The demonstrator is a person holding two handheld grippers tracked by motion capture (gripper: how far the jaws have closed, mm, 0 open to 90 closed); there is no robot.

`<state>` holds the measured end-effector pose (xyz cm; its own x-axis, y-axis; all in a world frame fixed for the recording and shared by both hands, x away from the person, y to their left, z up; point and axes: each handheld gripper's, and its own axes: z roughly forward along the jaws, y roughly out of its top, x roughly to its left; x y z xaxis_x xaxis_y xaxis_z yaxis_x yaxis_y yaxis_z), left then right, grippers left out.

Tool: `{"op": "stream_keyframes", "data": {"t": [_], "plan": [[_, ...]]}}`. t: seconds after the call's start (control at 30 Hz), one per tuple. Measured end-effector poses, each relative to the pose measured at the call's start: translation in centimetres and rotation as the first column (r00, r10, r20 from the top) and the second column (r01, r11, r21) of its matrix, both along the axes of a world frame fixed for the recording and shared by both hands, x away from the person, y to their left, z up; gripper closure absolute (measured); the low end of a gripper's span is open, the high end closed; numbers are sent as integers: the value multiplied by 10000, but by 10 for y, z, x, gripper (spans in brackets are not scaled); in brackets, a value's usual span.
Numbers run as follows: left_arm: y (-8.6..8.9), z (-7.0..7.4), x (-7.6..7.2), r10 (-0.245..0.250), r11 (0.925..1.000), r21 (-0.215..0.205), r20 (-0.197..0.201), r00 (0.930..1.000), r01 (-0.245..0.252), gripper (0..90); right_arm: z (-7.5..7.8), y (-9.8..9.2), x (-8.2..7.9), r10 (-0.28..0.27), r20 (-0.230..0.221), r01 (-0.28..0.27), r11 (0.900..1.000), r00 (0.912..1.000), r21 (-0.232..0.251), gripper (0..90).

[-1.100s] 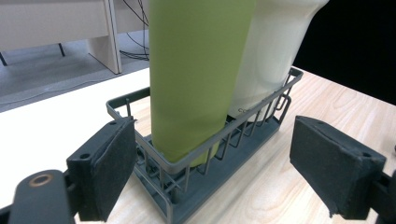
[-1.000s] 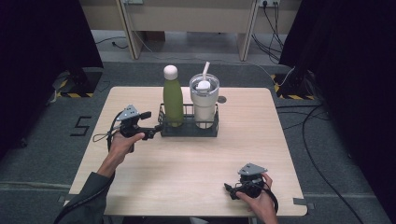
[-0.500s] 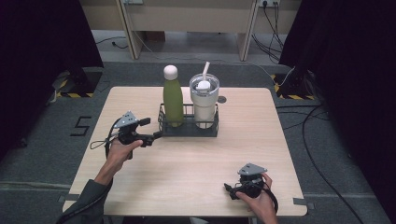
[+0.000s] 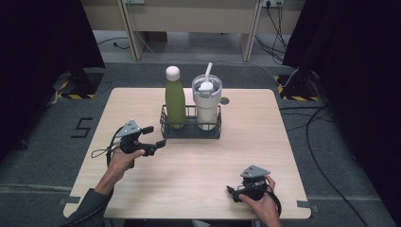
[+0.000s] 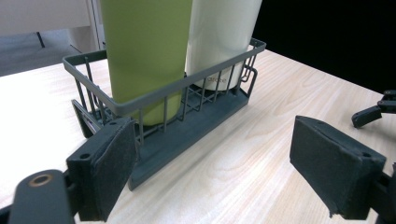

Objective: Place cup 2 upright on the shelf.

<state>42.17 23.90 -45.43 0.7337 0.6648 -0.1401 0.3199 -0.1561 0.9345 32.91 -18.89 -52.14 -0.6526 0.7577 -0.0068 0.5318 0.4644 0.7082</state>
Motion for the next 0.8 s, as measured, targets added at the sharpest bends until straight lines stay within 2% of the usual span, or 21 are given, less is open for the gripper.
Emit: {"op": "stream_keyframes", "data": {"t": [0.47, 0.8], "plan": [[0, -11, -14, -151, 9998, -147, -104, 9998, 149, 145, 0, 0, 0, 34, 21, -34, 10000, 10000, -11, 44], [-4, -19, -26, -396, 9992, 38, -150, 9991, 397, 145, 0, 1, 0, 45, 18, -45, 10000, 10000, -20, 44]]}}
